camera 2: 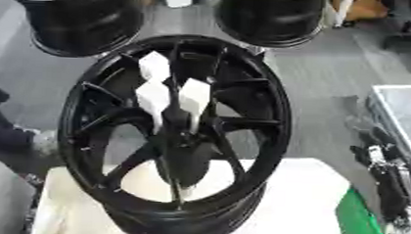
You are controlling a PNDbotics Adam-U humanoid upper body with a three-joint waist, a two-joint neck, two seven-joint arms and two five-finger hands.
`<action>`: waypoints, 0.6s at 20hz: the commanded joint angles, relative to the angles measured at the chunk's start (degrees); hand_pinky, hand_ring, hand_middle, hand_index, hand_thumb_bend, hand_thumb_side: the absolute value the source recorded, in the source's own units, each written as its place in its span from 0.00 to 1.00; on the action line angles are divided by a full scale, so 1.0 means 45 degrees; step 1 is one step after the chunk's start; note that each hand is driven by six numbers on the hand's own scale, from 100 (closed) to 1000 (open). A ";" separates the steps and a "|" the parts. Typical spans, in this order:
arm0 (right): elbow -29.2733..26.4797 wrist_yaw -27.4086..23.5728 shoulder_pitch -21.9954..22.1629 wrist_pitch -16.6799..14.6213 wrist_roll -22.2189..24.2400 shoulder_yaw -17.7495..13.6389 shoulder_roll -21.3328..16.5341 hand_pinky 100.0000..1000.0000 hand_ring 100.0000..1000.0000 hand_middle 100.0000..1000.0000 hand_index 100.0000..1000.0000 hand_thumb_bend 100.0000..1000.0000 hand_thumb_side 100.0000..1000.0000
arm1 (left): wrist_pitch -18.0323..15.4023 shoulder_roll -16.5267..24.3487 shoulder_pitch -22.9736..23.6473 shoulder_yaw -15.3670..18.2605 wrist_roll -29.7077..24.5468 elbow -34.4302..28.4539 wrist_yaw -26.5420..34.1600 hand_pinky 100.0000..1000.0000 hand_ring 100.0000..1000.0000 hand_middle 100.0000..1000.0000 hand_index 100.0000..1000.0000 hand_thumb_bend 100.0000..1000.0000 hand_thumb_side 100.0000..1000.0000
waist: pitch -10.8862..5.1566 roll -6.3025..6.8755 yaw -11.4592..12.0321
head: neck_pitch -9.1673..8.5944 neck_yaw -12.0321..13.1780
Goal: Pull the pin out of the wheel hub.
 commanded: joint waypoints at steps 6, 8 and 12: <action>-0.0187 0.0027 -0.0075 -0.0015 0.0056 -0.0064 -0.0130 0.86 0.79 0.86 1.00 0.00 0.75 | 0.0041 0.0744 -0.0182 0.0065 -0.0073 -0.0466 -0.0360 0.58 0.46 0.44 0.58 0.05 0.00 | -0.0227 -0.0022 -0.0065 | 0.0076 0.0183; -0.0181 0.0030 -0.0081 -0.0014 0.0079 -0.0052 -0.0146 0.86 0.79 0.86 1.00 0.00 0.75 | 0.0046 0.1475 -0.0207 -0.0004 -0.0157 -0.0643 -0.0535 0.58 0.46 0.44 0.58 0.05 0.00 | -0.0242 0.0005 -0.0132 | 0.0076 0.0222; -0.0157 0.0049 -0.0077 0.0003 0.0100 -0.0047 -0.0236 0.86 0.79 0.86 1.00 0.00 0.75 | -0.0012 0.4277 -0.0451 -0.0242 -0.0474 -0.1000 -0.1107 0.59 0.47 0.46 0.61 0.10 0.00 | -0.0289 0.0127 -0.0290 | 0.0076 0.0218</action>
